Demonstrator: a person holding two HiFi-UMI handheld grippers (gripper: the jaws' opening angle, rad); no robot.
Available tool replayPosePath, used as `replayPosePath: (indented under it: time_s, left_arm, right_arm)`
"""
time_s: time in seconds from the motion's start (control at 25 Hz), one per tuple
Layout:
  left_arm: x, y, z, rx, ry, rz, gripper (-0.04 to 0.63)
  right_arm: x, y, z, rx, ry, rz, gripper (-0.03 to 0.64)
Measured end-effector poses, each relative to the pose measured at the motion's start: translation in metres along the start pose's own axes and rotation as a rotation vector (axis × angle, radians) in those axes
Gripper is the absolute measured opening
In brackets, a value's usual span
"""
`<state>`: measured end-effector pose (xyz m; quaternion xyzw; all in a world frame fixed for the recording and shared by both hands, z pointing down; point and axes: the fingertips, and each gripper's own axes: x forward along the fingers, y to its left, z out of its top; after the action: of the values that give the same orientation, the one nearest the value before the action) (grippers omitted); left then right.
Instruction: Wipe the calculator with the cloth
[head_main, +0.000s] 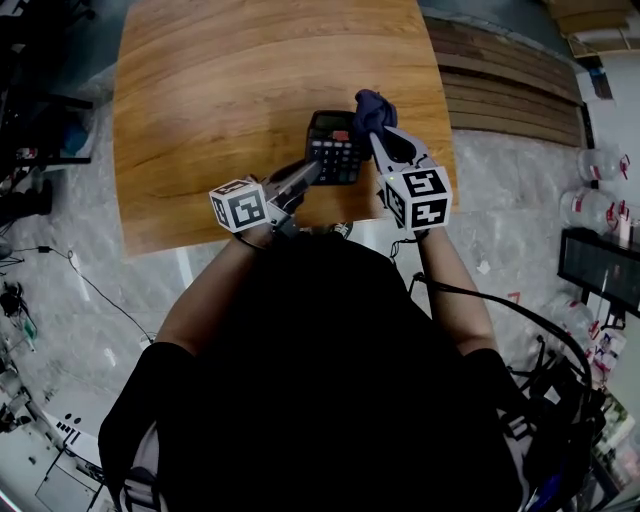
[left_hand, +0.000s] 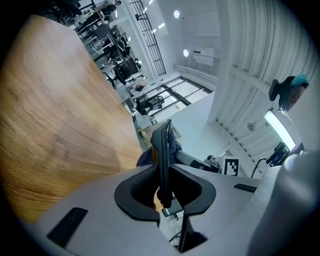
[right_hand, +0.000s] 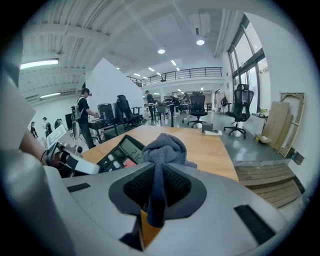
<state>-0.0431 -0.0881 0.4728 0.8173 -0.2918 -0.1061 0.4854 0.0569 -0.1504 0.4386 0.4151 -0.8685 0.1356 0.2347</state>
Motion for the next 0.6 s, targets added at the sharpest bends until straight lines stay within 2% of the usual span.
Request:
replayPosePath:
  time_s: [0.12,0.4,0.6]
  left_arm:
    - [-0.001,-0.002,0.001,-0.003,-0.014,-0.008,0.072]
    - [-0.009,0.008,0.034,-0.016,-0.093,0.023,0.072]
    - [-0.009,0.013,0.041,-0.029,-0.125,0.032,0.072]
  right_arm:
    - [0.000,0.004,0.000,-0.011,0.006,0.015,0.044]
    - [-0.001,0.075,-0.042,-0.037,0.105,0.183,0.044]
    - [-0.006,0.111,-0.049,-0.061,0.129,0.286,0.044]
